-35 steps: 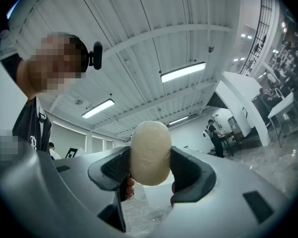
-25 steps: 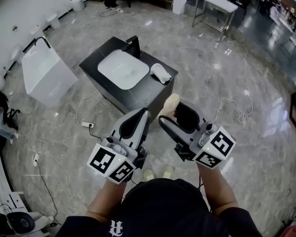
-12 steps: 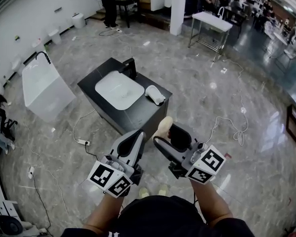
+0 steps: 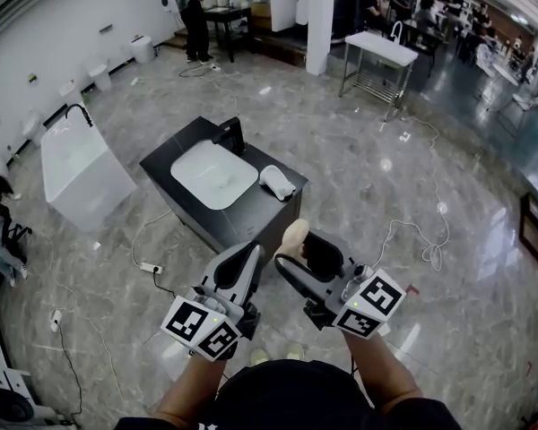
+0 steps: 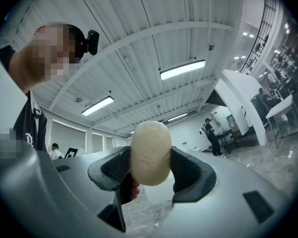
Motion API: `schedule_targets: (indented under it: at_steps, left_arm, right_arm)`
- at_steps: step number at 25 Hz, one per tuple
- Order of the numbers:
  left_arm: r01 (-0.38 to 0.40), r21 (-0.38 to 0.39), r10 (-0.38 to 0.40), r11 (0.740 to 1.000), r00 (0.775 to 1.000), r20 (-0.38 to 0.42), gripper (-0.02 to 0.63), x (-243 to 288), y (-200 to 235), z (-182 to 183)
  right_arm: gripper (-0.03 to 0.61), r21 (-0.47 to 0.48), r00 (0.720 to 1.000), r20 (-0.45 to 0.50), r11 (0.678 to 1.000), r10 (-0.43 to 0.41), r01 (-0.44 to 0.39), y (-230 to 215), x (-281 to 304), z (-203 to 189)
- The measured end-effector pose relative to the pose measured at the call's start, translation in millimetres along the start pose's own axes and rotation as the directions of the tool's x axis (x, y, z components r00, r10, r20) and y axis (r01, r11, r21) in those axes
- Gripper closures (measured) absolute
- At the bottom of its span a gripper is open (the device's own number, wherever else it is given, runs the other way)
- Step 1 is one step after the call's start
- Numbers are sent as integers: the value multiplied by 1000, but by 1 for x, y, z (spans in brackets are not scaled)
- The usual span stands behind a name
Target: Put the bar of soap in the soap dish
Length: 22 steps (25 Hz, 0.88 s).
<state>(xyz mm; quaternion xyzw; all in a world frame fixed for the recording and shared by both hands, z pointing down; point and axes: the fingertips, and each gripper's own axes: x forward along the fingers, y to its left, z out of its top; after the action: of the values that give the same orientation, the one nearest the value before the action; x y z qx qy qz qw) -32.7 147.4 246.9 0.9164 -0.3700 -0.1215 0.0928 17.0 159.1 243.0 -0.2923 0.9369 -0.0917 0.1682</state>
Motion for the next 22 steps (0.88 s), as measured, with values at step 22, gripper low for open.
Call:
schedule_targets:
  at_steps: [22]
  left_arm:
    - [-27, 16, 27, 1000, 1000, 11, 606, 8, -9, -8]
  right_arm:
    - [322, 11, 1000, -4, 1000, 28, -28, -5, -9, -2]
